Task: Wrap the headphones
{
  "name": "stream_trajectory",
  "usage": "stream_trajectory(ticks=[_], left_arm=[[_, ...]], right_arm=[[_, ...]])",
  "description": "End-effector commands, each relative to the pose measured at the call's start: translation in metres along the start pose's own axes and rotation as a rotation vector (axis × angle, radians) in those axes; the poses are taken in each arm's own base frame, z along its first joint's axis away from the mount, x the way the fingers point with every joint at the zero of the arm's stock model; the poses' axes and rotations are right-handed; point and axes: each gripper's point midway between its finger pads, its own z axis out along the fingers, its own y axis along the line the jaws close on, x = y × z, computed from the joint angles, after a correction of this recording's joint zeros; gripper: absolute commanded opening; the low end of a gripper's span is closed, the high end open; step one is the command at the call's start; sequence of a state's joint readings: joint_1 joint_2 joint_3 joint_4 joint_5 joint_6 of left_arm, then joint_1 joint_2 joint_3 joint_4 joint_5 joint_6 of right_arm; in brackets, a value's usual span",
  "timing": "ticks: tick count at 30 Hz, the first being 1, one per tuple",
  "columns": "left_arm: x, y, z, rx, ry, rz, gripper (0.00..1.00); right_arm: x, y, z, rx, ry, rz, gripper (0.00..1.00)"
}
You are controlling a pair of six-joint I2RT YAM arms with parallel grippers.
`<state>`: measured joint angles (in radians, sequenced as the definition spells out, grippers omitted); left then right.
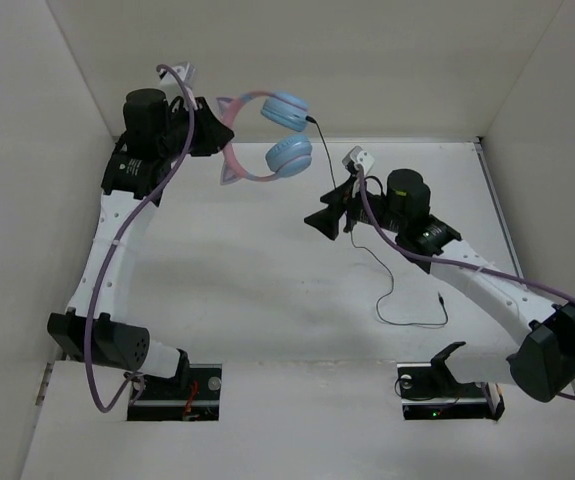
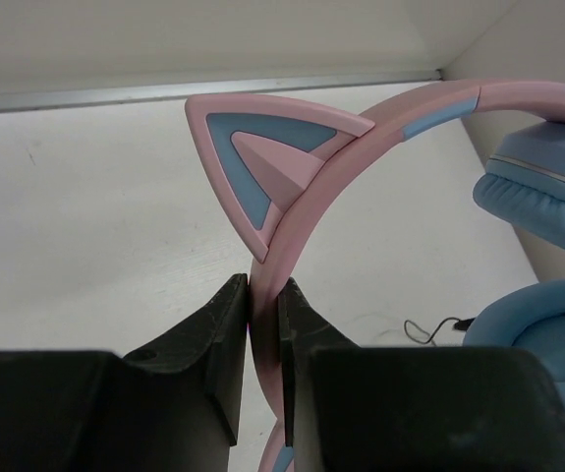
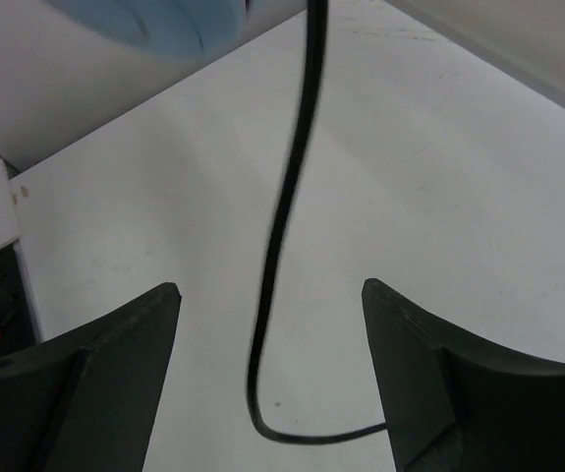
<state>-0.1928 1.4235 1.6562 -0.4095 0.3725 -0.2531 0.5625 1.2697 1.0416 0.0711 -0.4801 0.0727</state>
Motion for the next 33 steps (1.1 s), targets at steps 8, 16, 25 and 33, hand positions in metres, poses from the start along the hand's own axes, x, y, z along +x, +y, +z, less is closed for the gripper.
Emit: stream_trajectory(ticks=[8, 16, 25, 33], left_arm=[[-0.108, -0.065, -0.059, 0.228, -0.255, -0.08, 0.0], [-0.145, -0.073, -0.081, 0.283, -0.339, -0.118, 0.0], [-0.165, -0.036, -0.081, 0.223, -0.4, -0.25, 0.0], [-0.164, -0.016, -0.067, 0.183, -0.42, -0.322, 0.01]], right_arm=[[-0.036, 0.042, -0.007, -0.205, -0.187, -0.003, 0.67], [-0.025, 0.069, -0.015, -0.347, -0.16, 0.066, 0.52], [-0.003, 0.081, -0.024, -0.401, -0.102, 0.085, 0.25], [-0.011, 0.079, -0.031, -0.399, -0.051, 0.086, 0.04]])
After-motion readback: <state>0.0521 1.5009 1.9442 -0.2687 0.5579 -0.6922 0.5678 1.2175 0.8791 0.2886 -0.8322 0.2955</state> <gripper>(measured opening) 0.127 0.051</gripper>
